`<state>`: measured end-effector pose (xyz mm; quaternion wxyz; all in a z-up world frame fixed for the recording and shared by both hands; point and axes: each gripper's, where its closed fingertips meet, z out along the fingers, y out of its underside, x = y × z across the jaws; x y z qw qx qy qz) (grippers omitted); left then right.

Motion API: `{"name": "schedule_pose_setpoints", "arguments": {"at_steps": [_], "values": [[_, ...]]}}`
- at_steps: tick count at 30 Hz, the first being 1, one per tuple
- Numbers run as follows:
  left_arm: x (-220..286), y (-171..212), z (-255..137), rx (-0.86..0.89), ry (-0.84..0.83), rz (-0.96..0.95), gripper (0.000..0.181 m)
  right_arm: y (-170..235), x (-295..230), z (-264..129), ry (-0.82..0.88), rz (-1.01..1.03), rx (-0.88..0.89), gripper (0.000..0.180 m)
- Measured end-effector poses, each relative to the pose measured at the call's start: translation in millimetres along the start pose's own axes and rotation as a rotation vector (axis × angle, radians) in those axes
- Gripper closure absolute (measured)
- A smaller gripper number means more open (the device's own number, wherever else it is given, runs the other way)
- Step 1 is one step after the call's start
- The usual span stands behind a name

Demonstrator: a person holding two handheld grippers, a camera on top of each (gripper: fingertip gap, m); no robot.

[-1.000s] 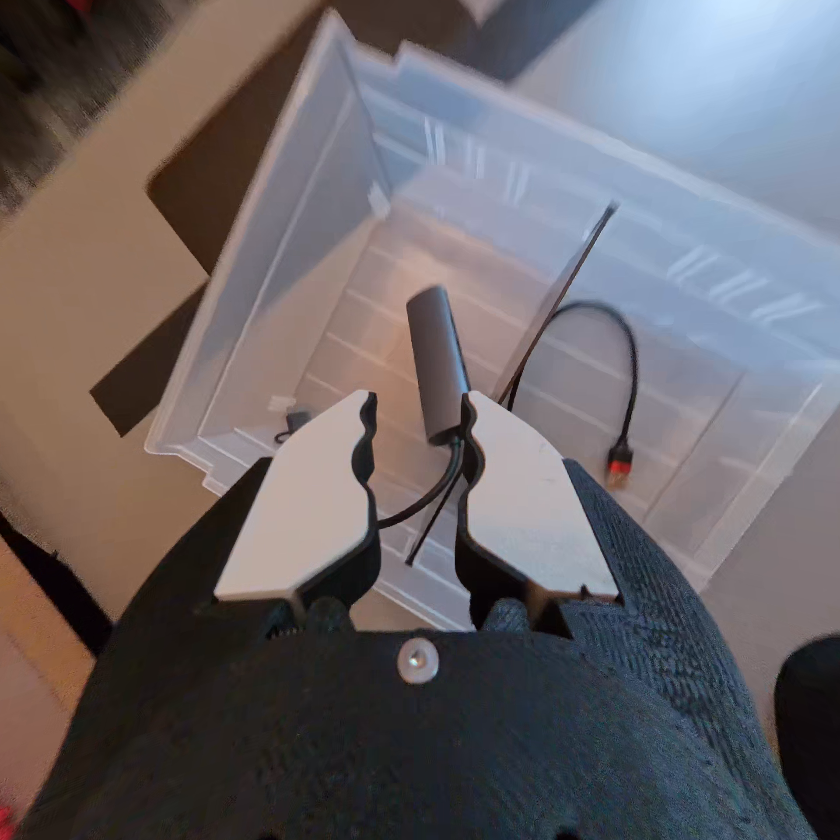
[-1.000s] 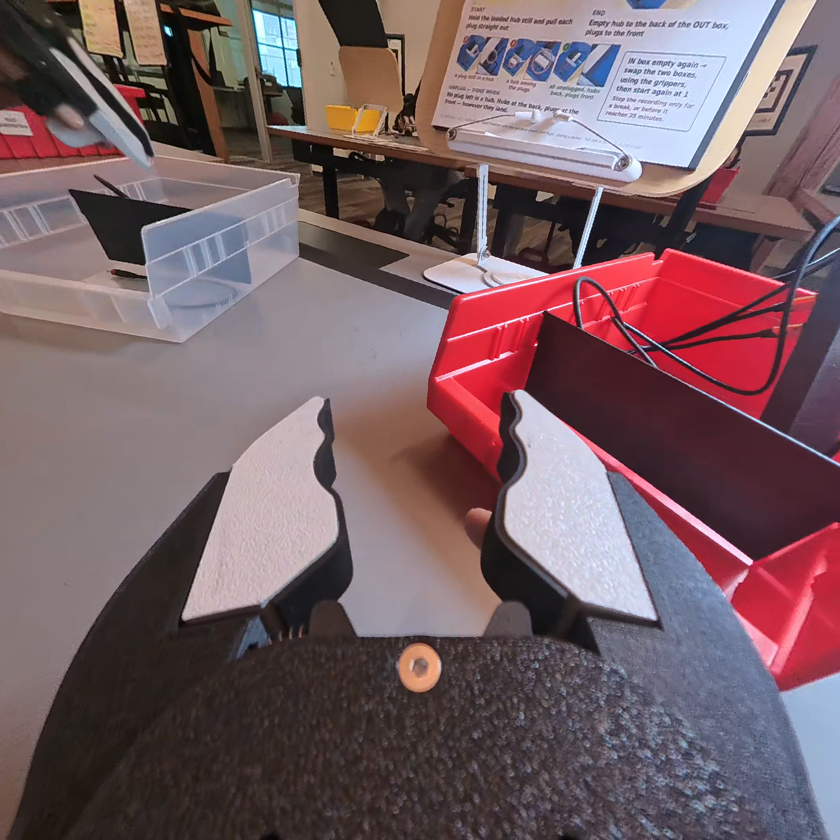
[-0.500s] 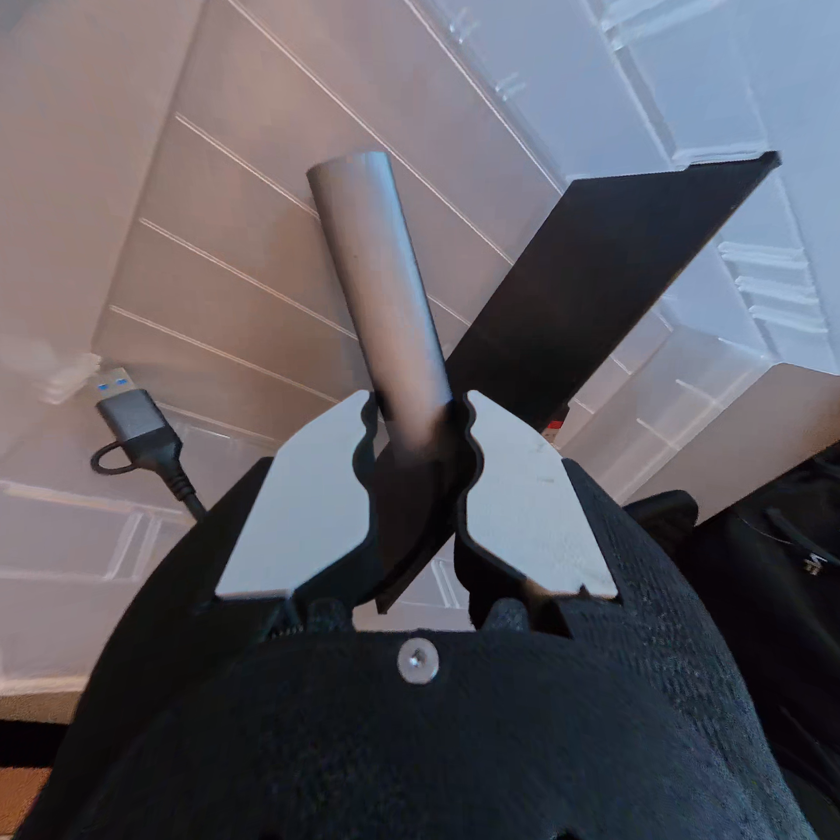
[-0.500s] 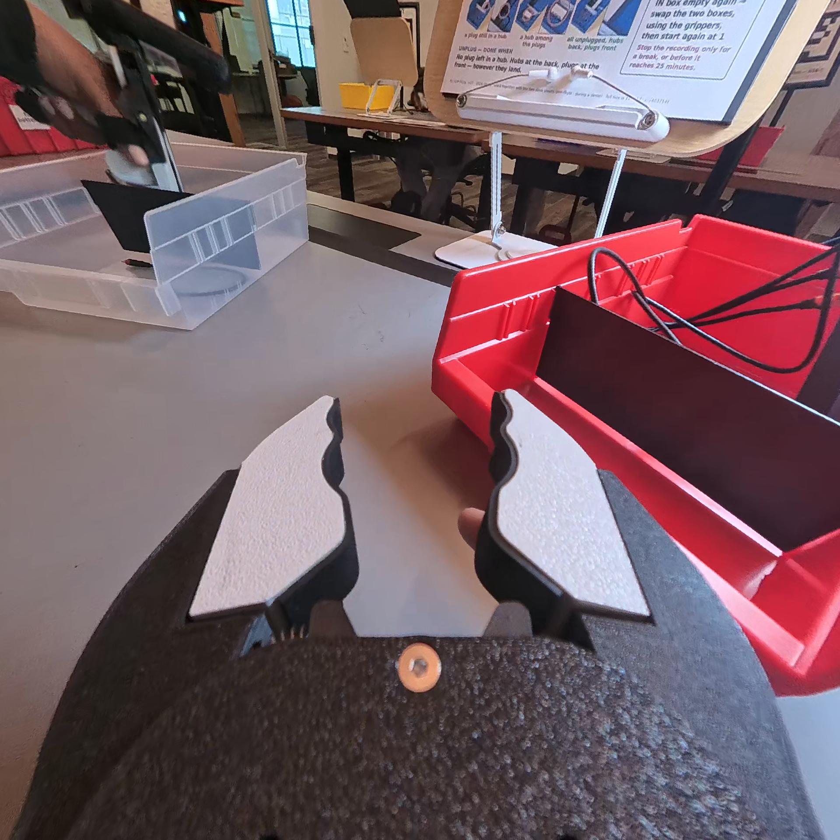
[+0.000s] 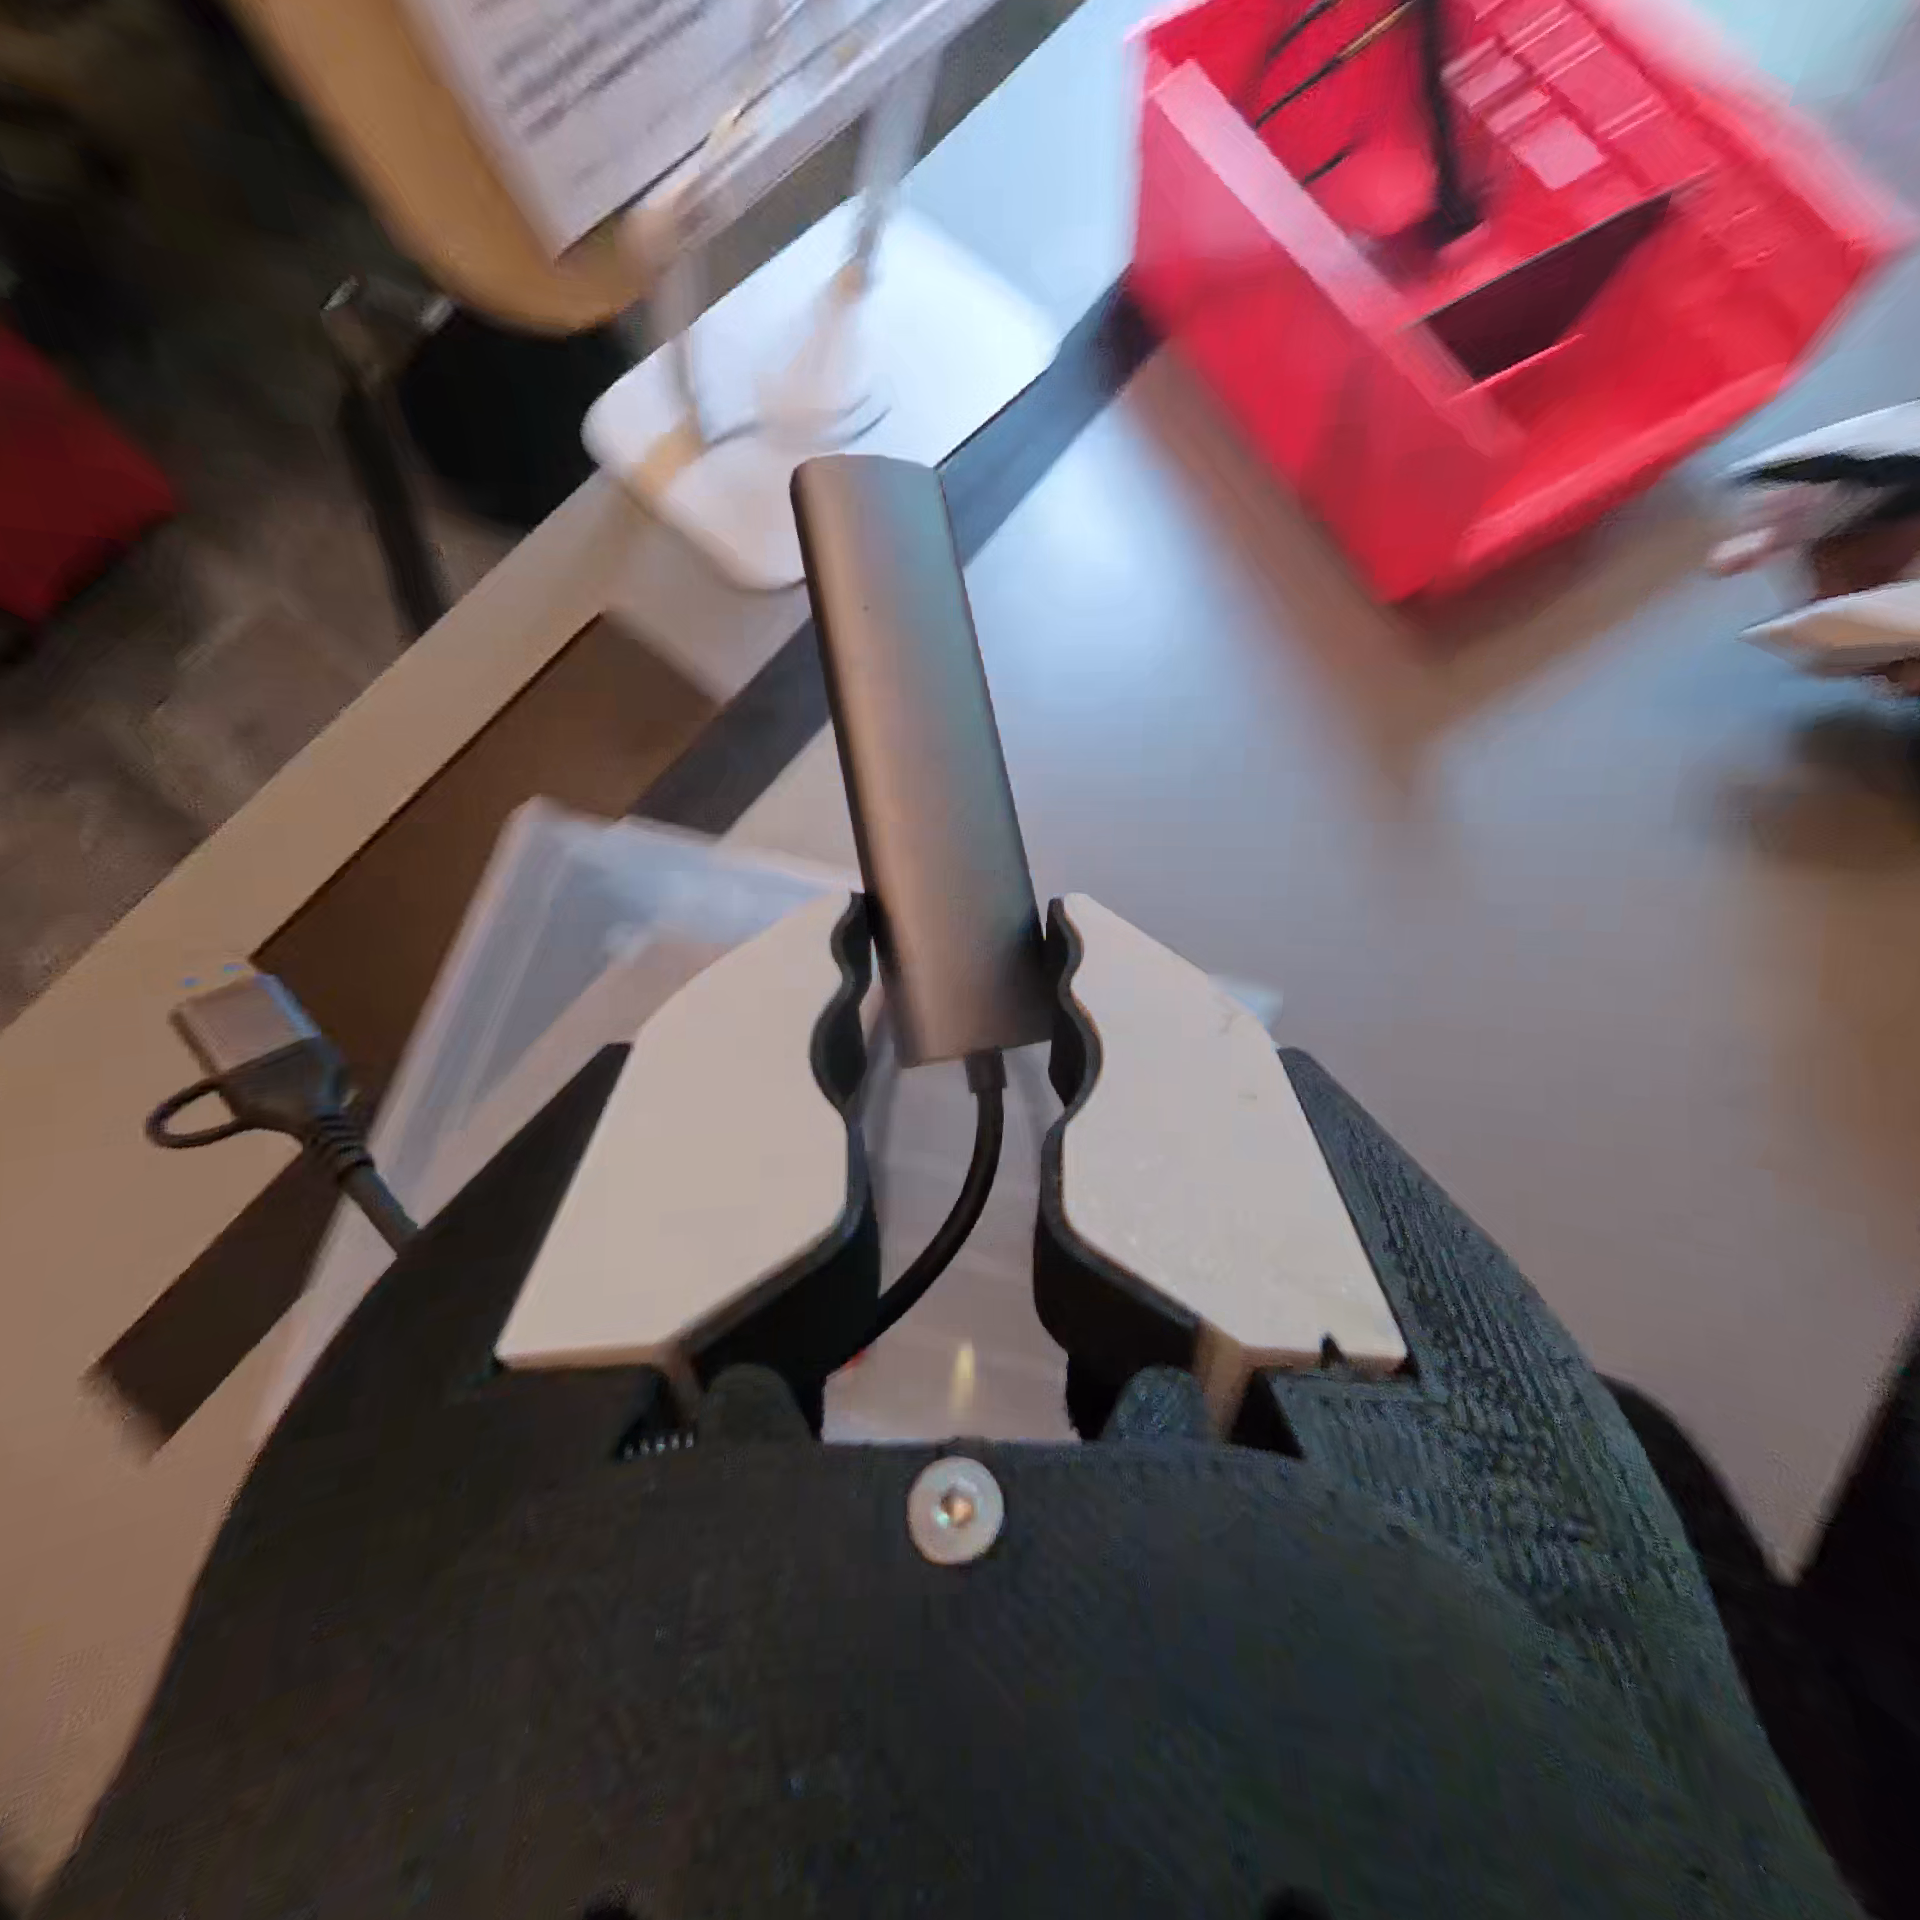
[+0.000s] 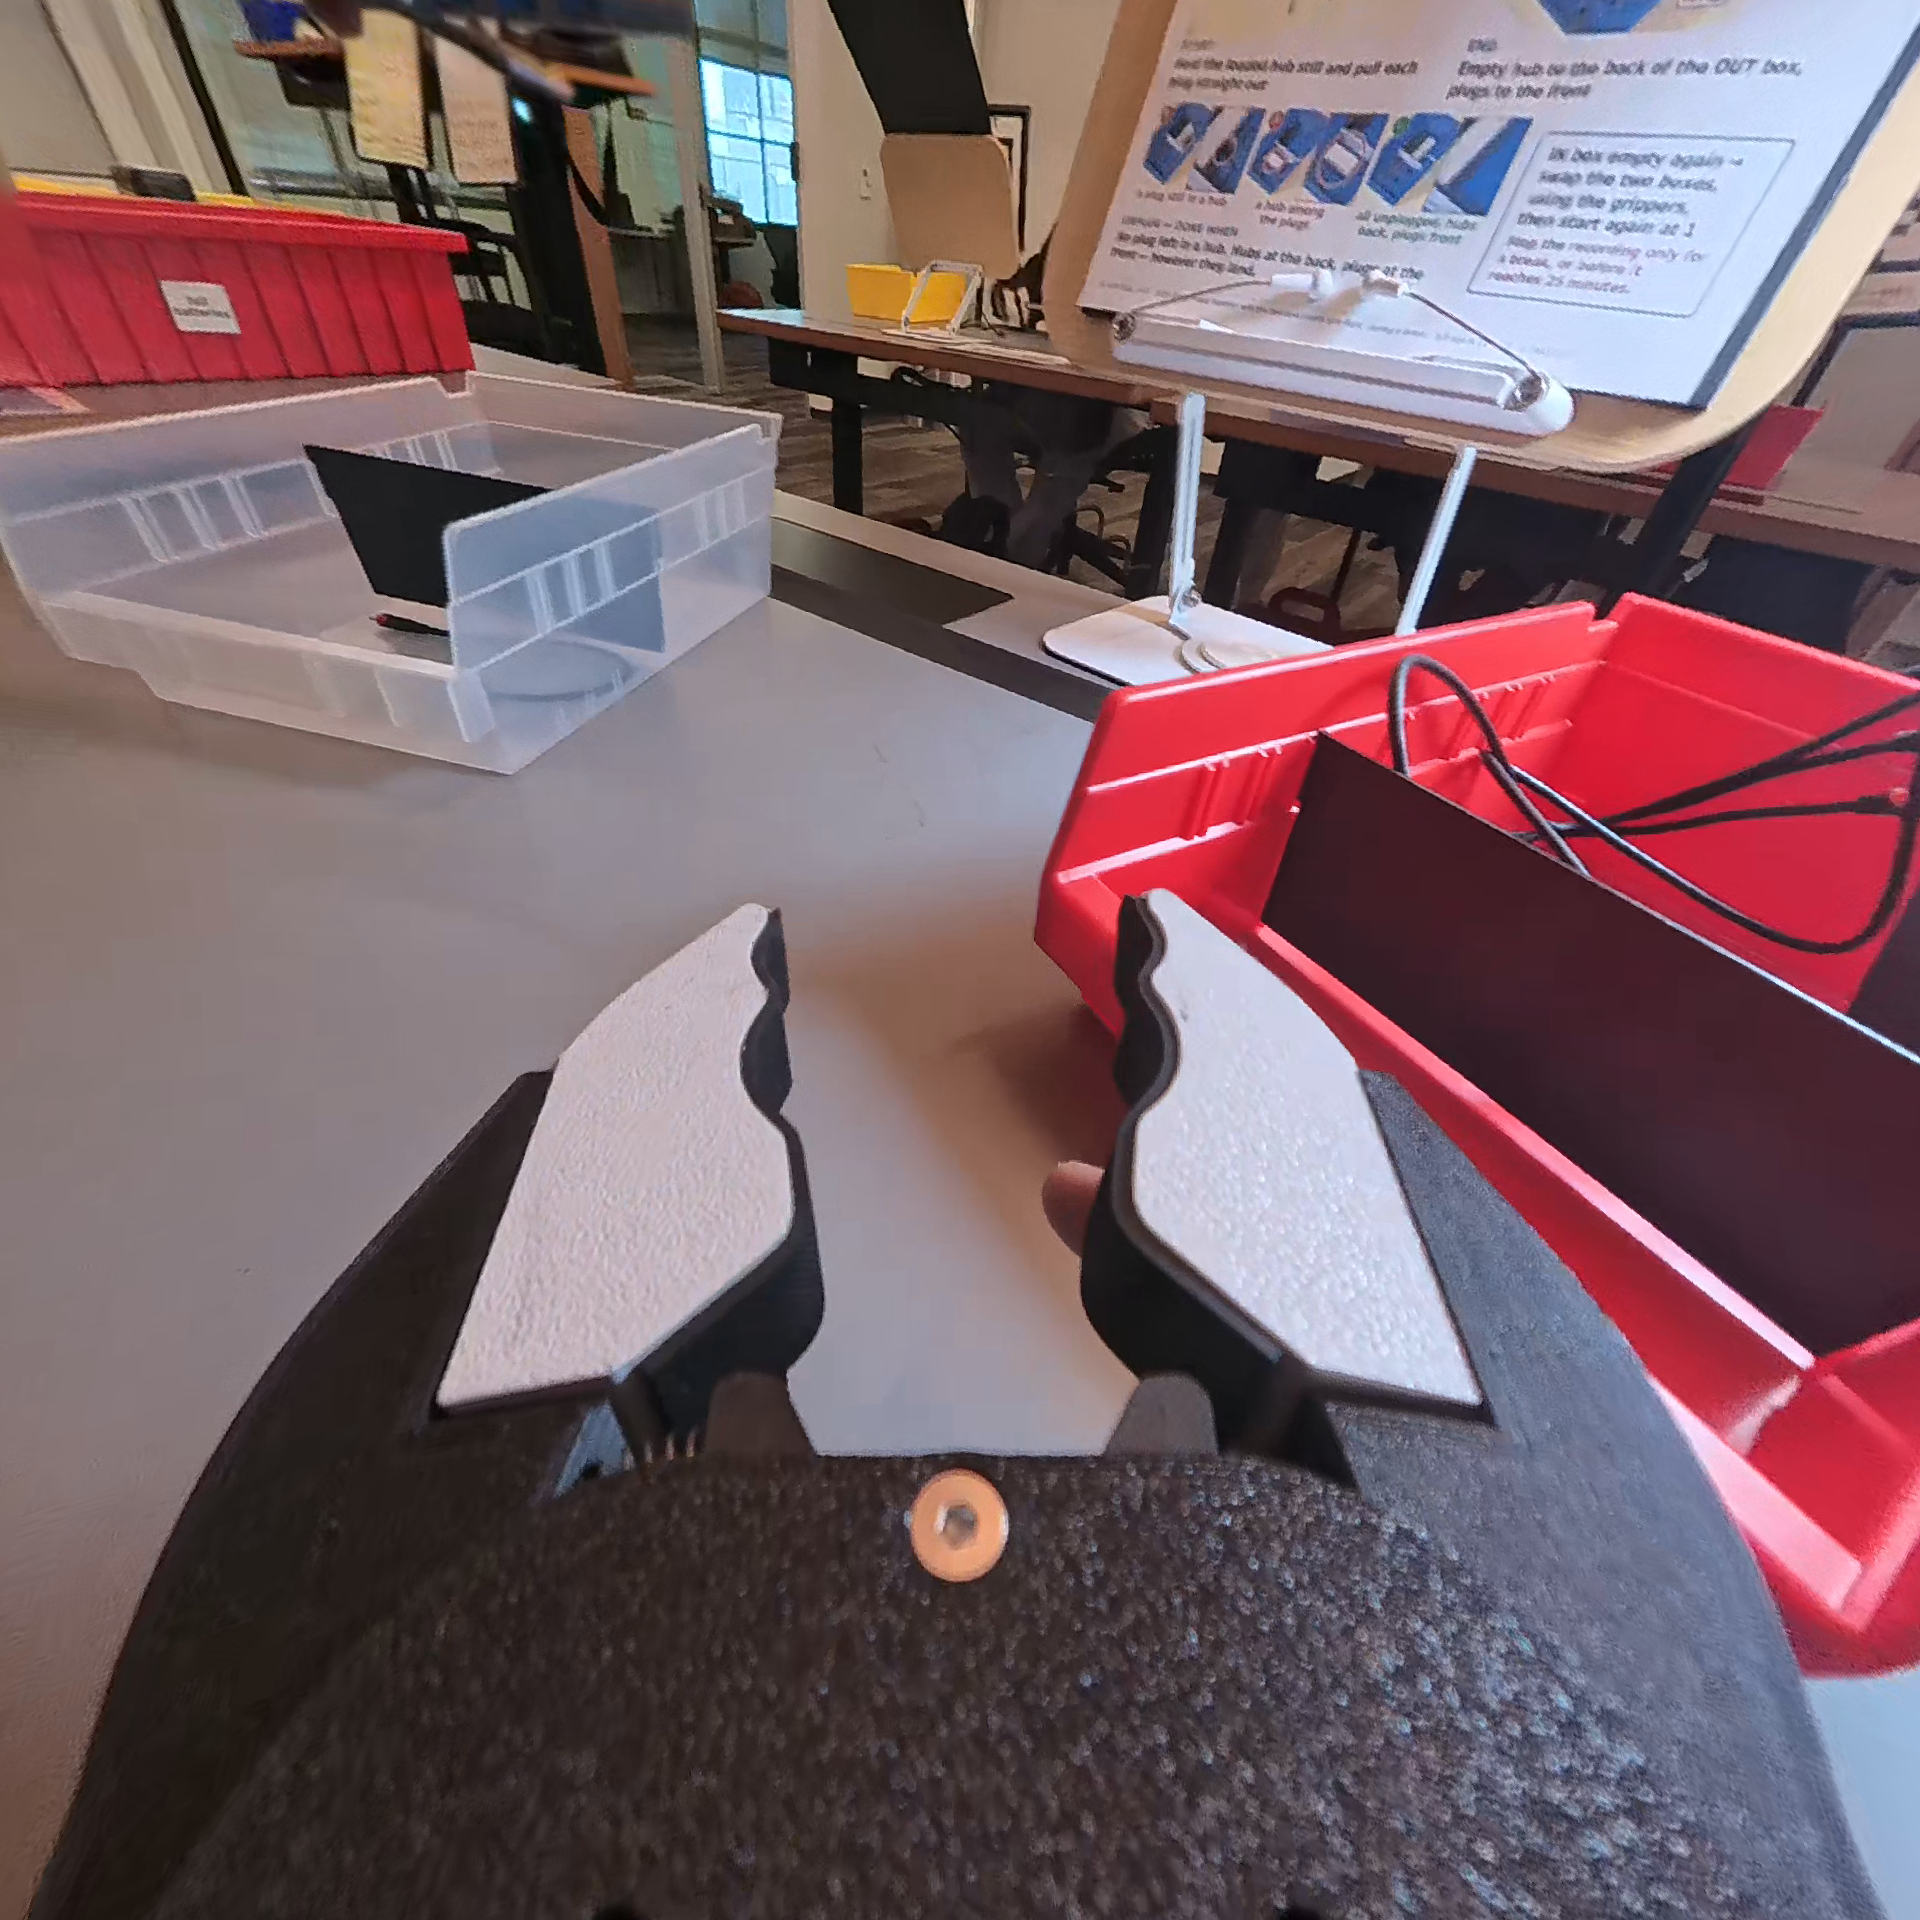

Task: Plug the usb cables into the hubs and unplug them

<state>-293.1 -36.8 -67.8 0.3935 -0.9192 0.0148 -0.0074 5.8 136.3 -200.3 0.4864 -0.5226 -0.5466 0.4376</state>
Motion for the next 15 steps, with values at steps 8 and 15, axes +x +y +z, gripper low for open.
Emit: {"name": "schedule_pose_setpoints", "arguments": {"at_steps": [8,15], "values": [[251,3,5,0.376,0.951,0.004,0.149,-42,-76,-14,-0.378,-0.182,0.203,0.122],[346,33,18,0.415,1.473,-0.108,0.148,-85,-141,-49,-0.772,-0.286,0.227,0.114]]}}
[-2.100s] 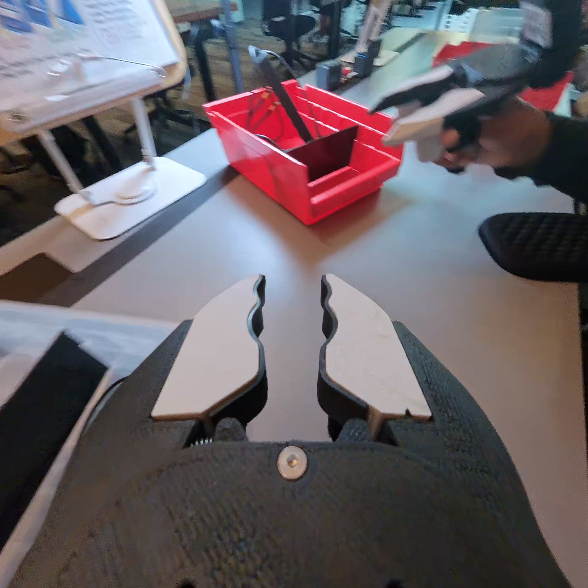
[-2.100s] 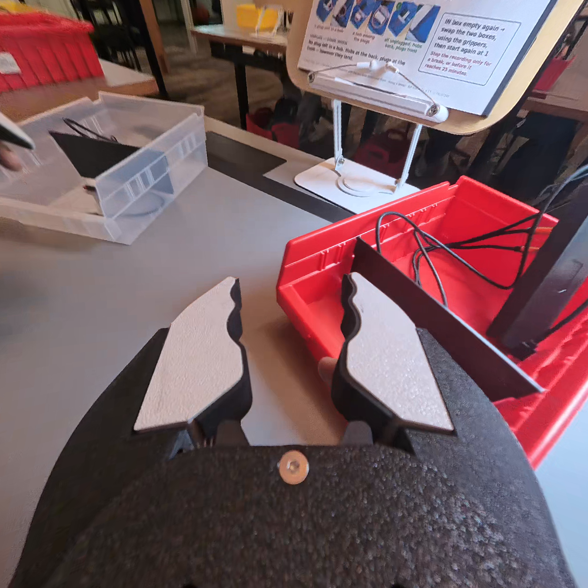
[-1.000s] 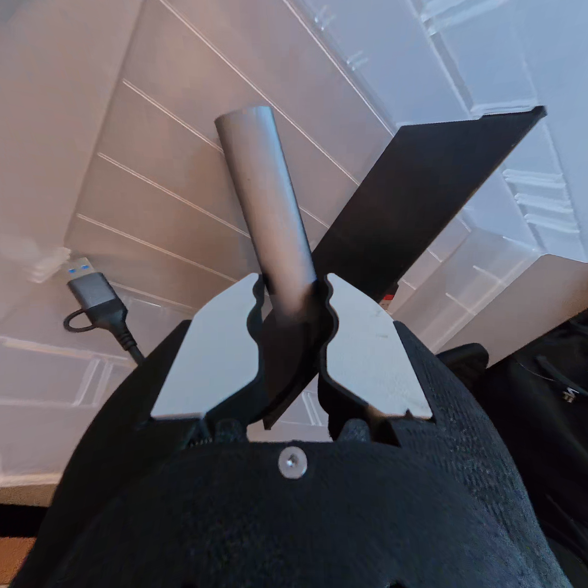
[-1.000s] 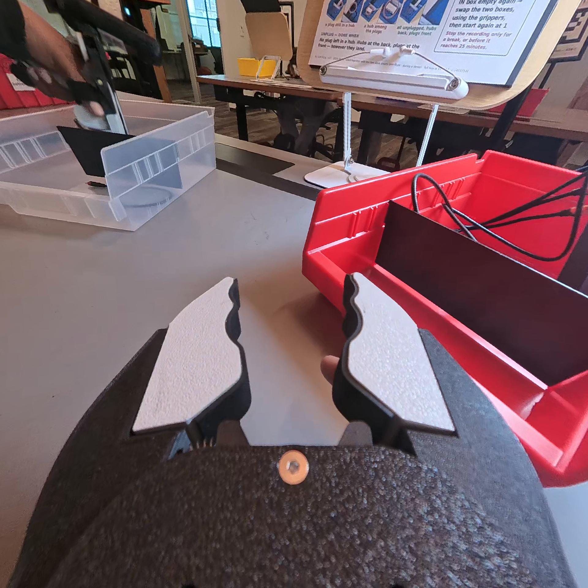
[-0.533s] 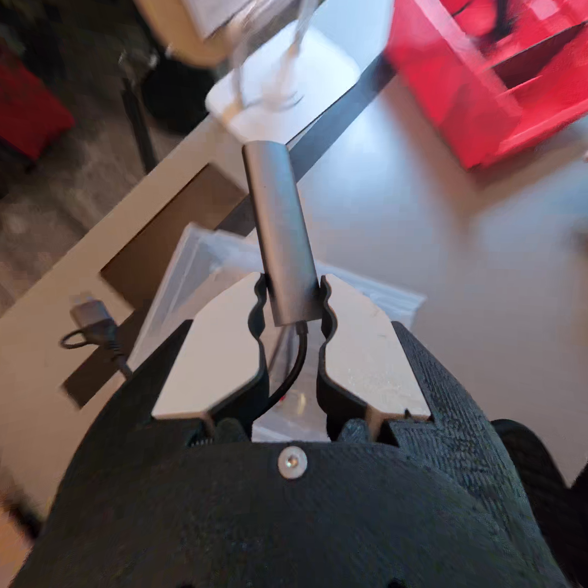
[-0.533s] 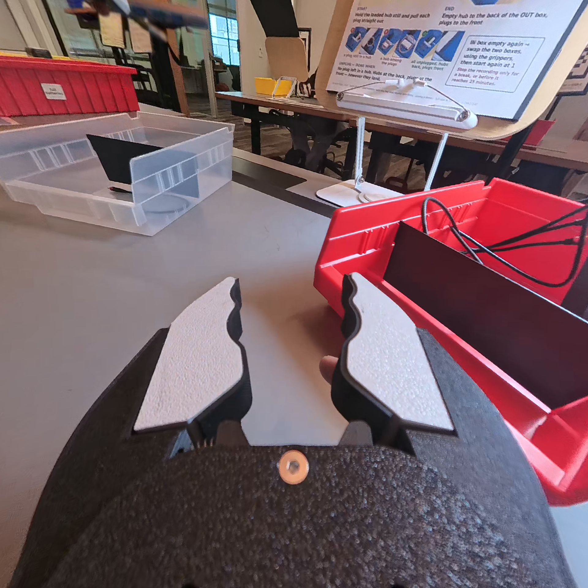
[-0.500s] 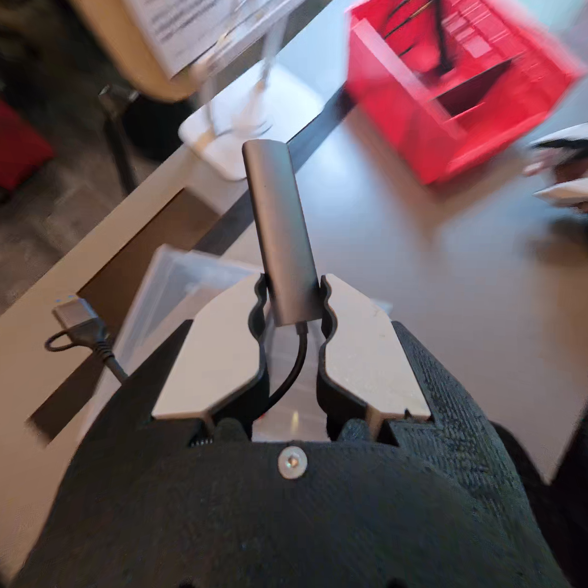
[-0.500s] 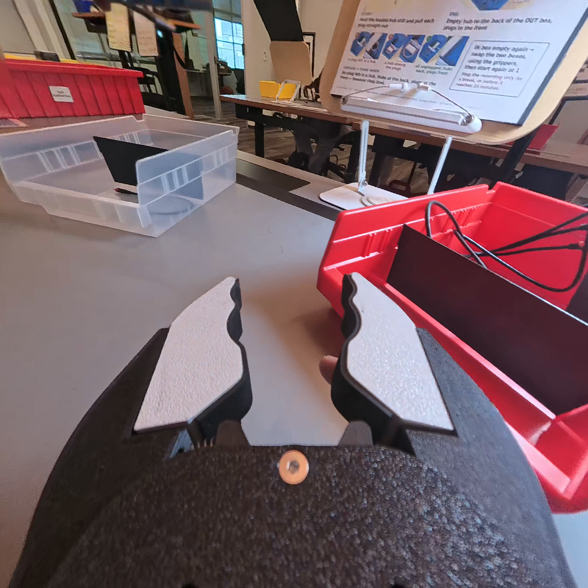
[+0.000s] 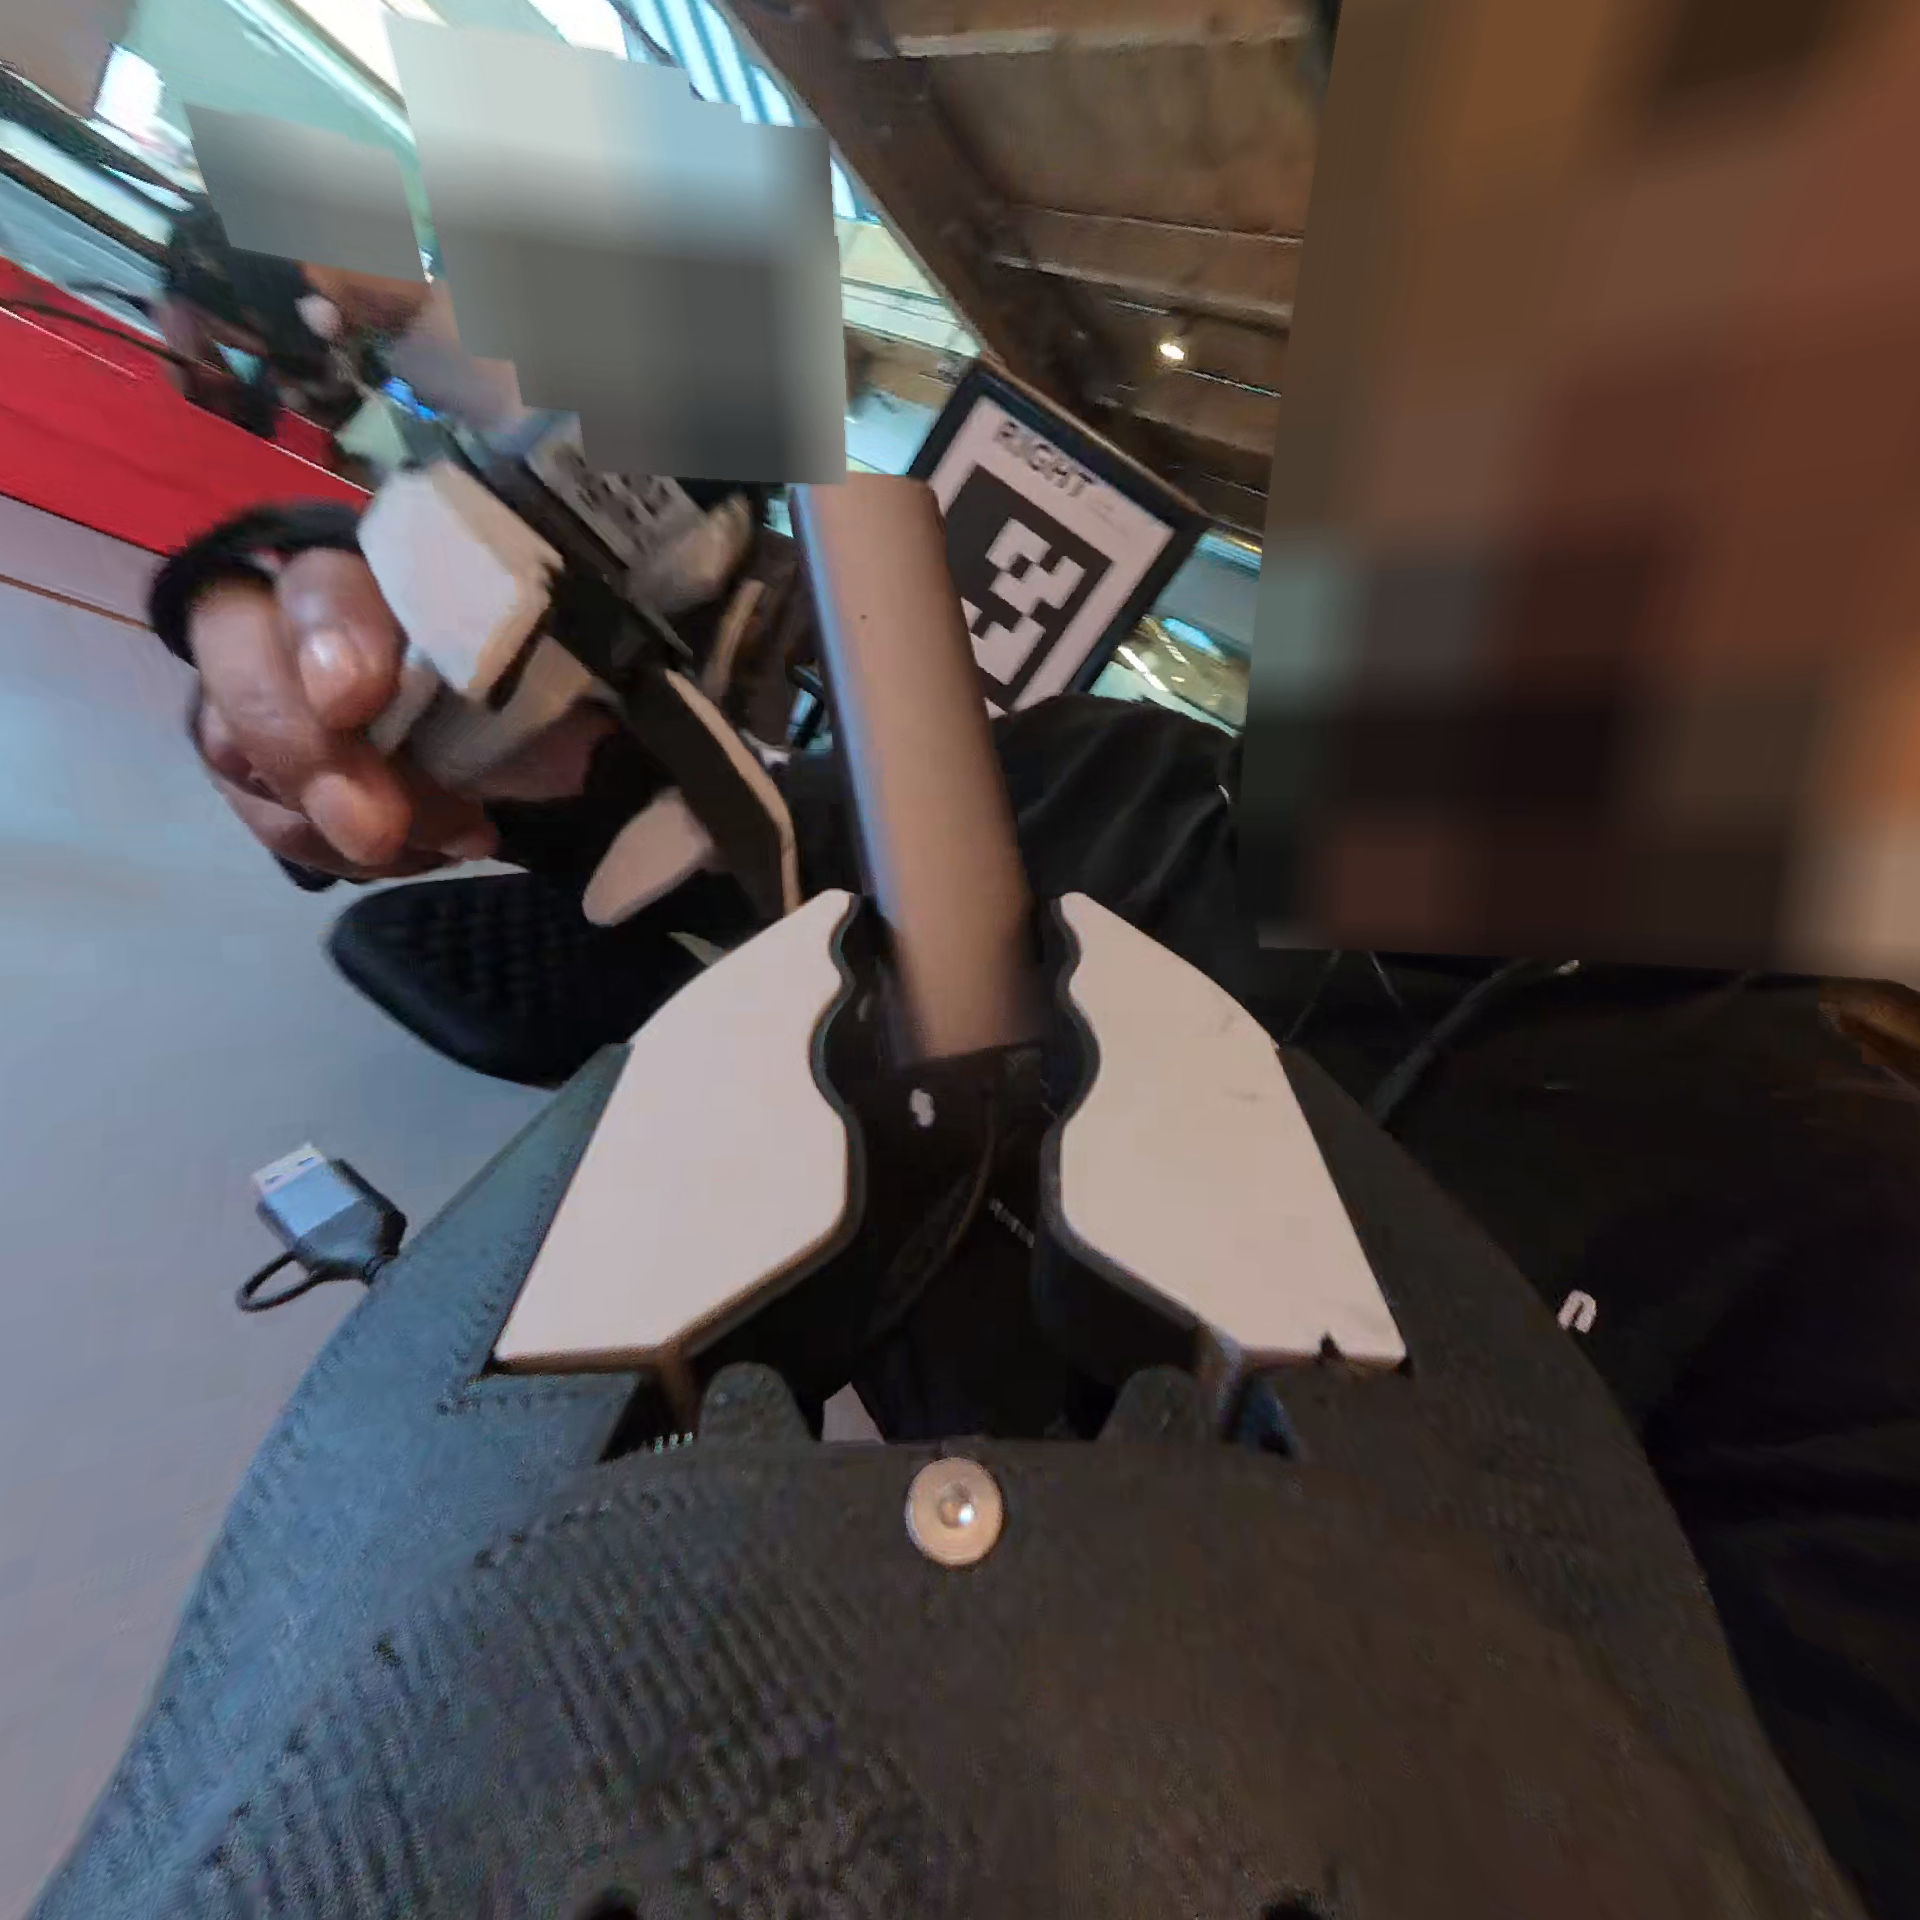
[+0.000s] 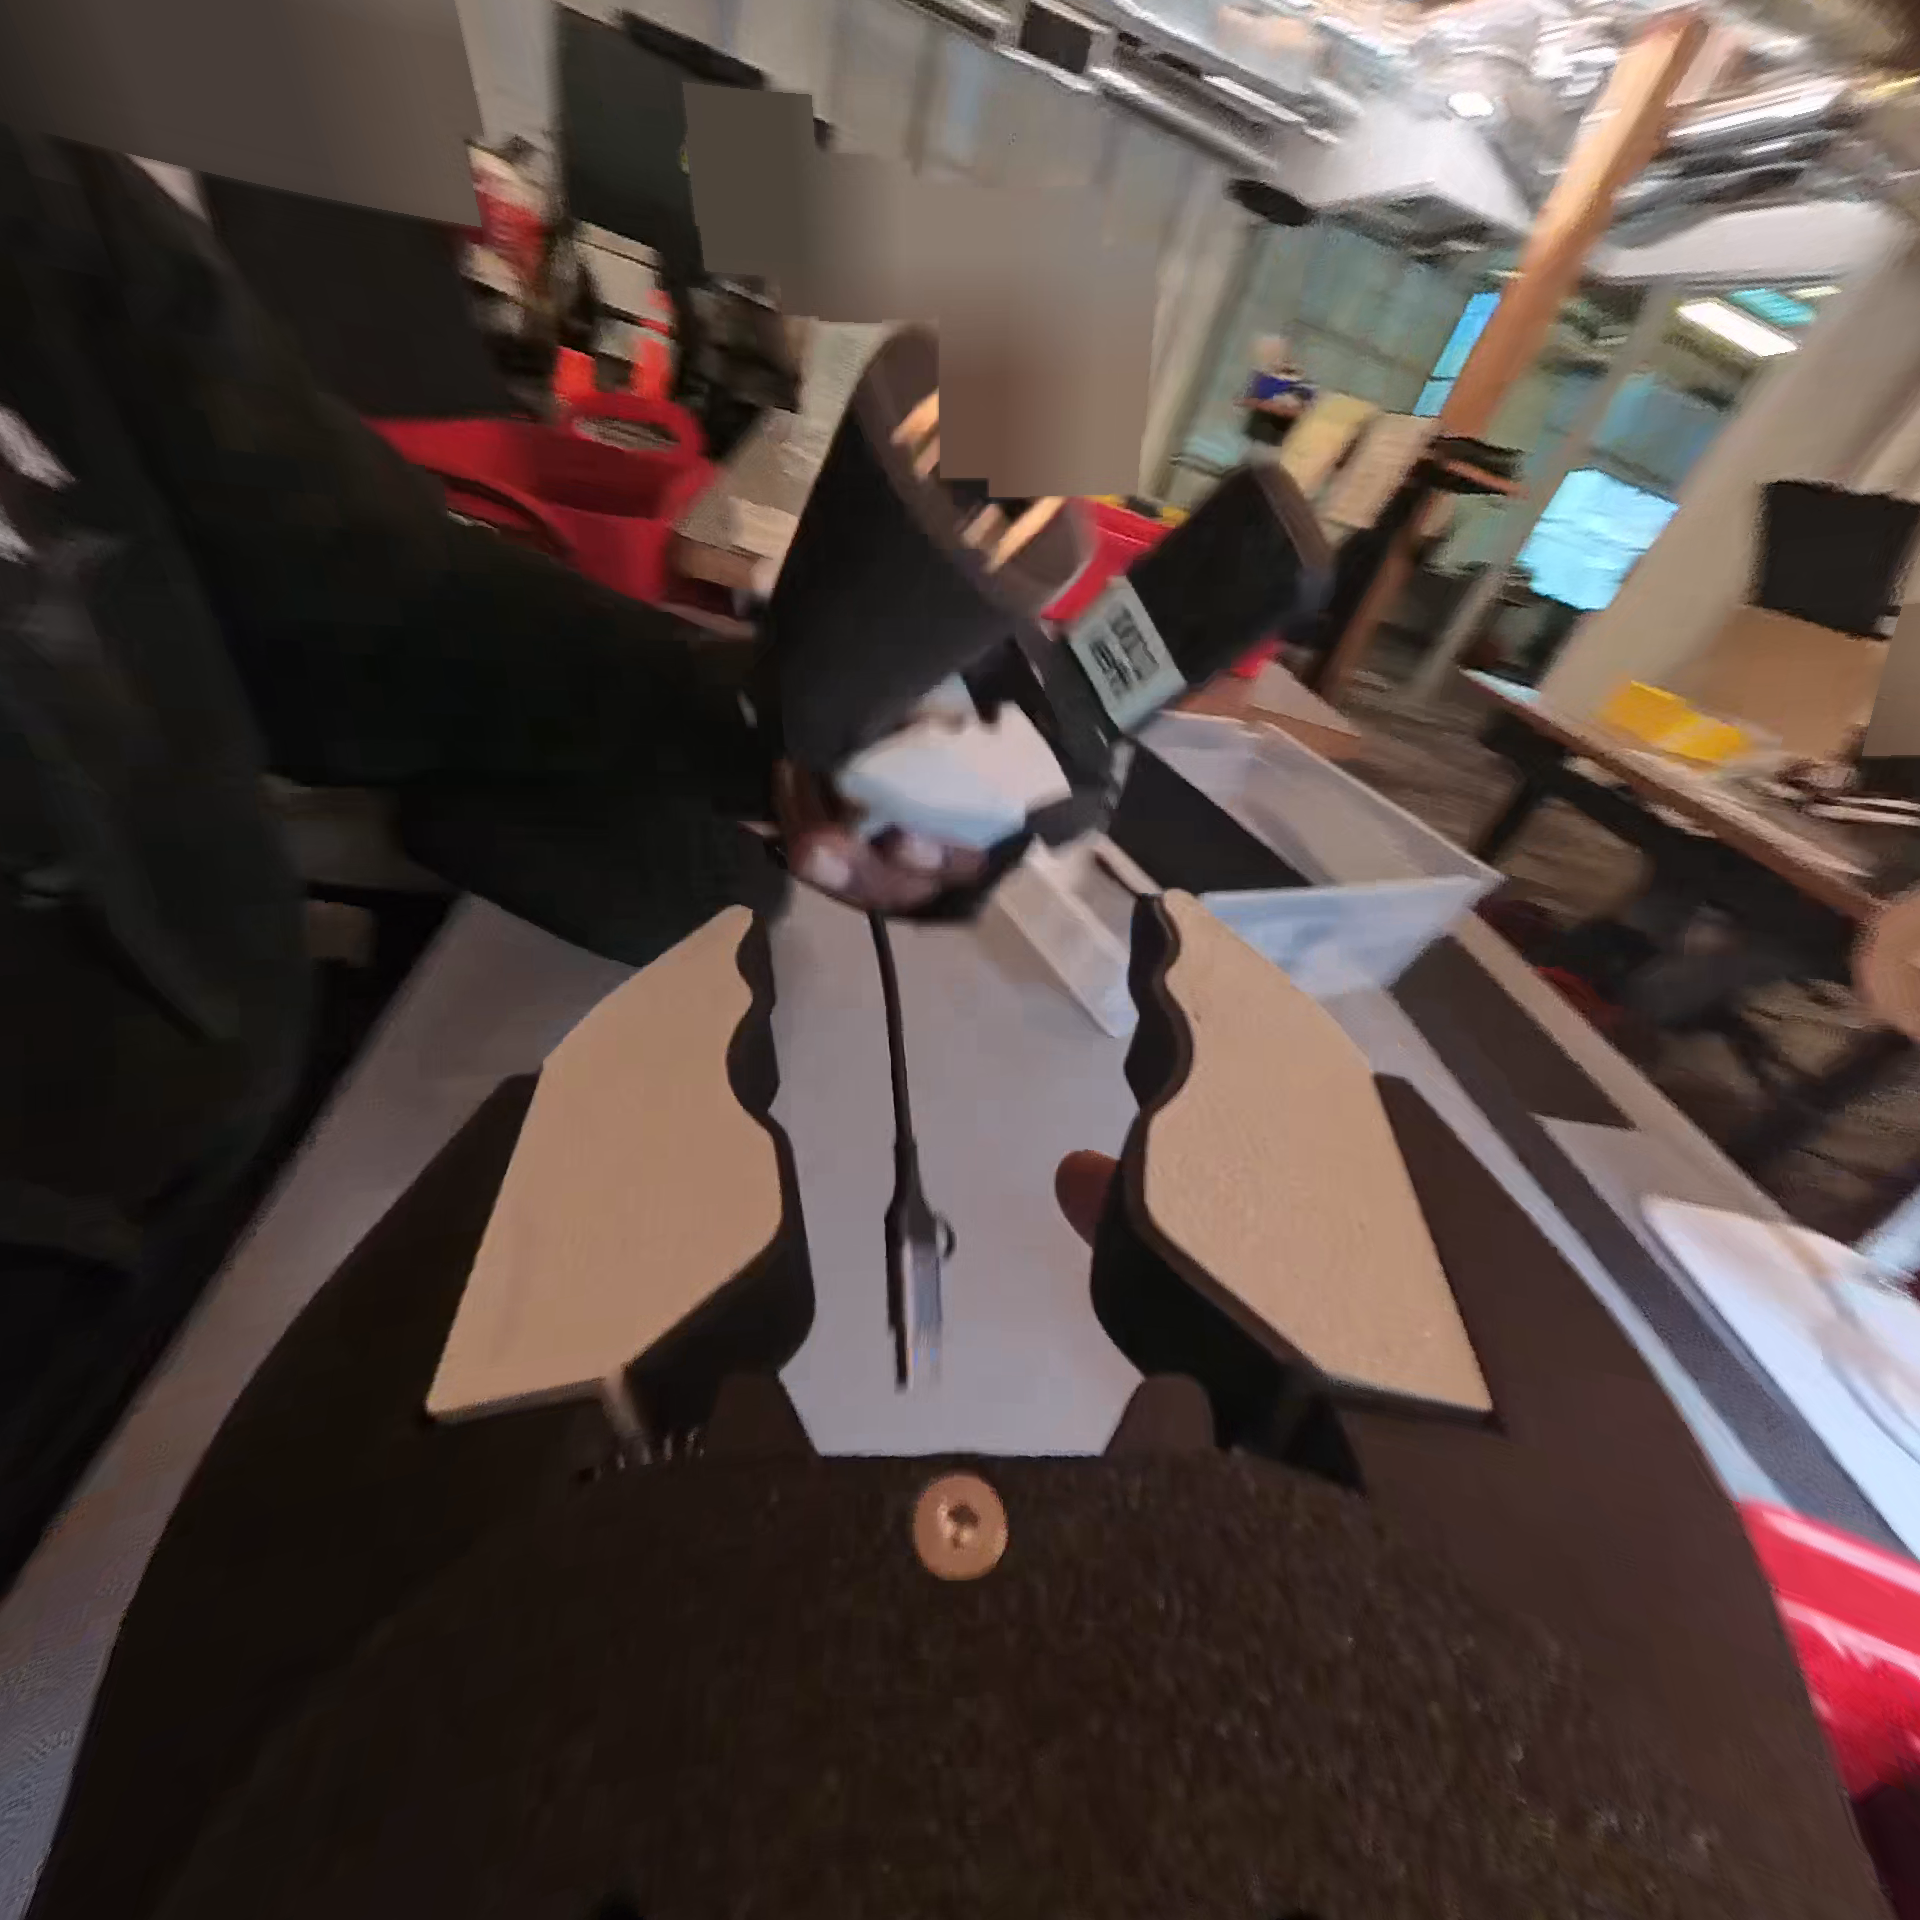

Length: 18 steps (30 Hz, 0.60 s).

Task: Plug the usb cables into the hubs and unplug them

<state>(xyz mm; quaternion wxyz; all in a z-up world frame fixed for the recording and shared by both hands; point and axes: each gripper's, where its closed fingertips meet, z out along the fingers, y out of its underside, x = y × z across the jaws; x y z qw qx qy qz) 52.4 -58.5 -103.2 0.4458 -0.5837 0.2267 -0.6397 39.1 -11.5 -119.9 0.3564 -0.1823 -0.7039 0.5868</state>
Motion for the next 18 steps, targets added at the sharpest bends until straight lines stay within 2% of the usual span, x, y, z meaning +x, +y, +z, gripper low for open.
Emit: {"name": "schedule_pose_setpoints", "arguments": {"at_steps": [1,3,5,7,10,12,15,18], "values": [[-1,7,5,-0.012,0.029,0.004,0.148,-8,-6,3,-0.059,0.012,0.020,0.113],[-6,18,12,-0.032,0.046,0.009,0.148,-20,-25,9,-0.197,0.023,0.066,0.125],[-9,21,13,-0.018,0.066,-0.015,0.148,-24,-40,15,-0.289,0.010,0.087,0.151],[-13,20,7,0.009,0.058,-0.031,0.149,-19,-37,19,-0.260,-0.005,0.060,0.155],[-34,-3,-17,0.150,-0.141,0.044,0.150,-10,-6,16,-0.116,0.048,0.032,0.158],[-53,-13,-37,0.159,-0.361,0.148,0.141,-3,14,14,-0.016,0.106,0.026,0.159],[-75,-2,-56,-0.038,-0.684,0.369,0.145,9,32,19,0.112,0.138,-0.002,0.161],[-93,7,-63,-0.214,-0.923,0.584,0.149,19,37,27,0.152,0.177,-0.021,0.162]]}}
